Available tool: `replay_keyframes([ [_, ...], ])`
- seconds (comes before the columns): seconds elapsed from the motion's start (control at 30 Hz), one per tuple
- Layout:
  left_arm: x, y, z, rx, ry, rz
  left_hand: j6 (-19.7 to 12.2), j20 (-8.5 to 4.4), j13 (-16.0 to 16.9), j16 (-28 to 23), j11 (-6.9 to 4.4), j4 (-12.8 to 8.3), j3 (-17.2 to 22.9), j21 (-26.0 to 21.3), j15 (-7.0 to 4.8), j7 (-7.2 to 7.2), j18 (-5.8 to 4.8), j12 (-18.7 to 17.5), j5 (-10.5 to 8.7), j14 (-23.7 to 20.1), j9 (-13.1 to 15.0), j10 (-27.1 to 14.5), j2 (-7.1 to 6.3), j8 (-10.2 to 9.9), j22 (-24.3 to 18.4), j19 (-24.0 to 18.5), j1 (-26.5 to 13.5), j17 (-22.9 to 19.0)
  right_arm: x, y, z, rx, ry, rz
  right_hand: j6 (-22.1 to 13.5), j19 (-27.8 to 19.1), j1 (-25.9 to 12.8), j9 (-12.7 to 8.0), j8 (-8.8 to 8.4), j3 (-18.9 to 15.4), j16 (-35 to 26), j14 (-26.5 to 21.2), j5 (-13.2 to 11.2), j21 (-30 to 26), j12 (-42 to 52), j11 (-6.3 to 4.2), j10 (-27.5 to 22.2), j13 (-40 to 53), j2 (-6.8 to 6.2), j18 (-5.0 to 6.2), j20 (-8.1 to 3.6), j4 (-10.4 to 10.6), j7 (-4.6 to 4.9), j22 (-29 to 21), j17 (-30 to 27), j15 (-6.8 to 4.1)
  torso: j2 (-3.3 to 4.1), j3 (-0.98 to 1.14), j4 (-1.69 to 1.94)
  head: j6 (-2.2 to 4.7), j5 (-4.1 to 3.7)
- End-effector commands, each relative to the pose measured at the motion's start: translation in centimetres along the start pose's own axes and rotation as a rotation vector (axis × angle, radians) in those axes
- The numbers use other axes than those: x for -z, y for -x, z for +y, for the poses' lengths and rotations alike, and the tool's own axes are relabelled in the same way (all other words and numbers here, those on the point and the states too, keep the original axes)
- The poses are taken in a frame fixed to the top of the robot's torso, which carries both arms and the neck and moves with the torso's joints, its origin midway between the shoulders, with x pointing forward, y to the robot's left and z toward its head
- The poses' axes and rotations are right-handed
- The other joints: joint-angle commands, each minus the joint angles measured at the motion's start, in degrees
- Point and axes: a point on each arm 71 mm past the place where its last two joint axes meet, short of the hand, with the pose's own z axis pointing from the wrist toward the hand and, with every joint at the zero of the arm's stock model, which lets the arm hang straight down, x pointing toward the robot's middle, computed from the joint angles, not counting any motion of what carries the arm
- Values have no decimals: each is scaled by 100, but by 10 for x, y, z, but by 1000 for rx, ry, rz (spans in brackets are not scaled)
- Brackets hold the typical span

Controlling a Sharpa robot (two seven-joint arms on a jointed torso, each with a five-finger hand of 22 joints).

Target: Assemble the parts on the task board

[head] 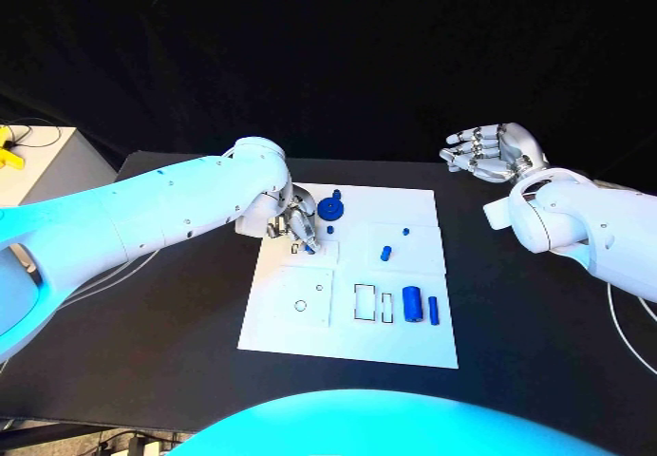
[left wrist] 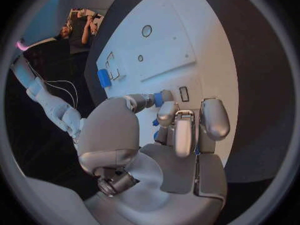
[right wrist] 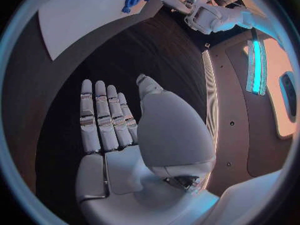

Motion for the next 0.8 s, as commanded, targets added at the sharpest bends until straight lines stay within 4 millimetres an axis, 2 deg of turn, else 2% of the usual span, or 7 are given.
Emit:
replay_keyframes([
  [0.03, -1, -1, -2, -9, -2, 13, -12, 2, -7, 8, -13, -1193, 1153, 23, -10, -40, -60, 2, 23, 548, 7, 23, 59, 26, -5, 13, 8, 1341, 0, -1, 2, -3, 16, 12, 32, 5, -36, -6, -33, 44, -30, 19, 15, 7, -32, 2, 39, -8, 8, 81, 27, -5, 160, -5, -5, 26, -7, 1, -2, 0, 2],
  [0.8, -2, -4, 3, -16, 9, 29, -13, 1, -13, 13, -13, -1204, 1152, 25, -9, -40, -61, -3, 24, 551, 7, 20, 60, 22, -1, 14, 3, 1349, 1, -1, 1, -3, 14, 11, 32, 5, -36, -6, -33, 44, -30, 19, 15, 7, -32, 2, 39, -8, 8, 81, 27, -5, 160, -5, -5, 26, -8, 0, 0, 0, -14],
])
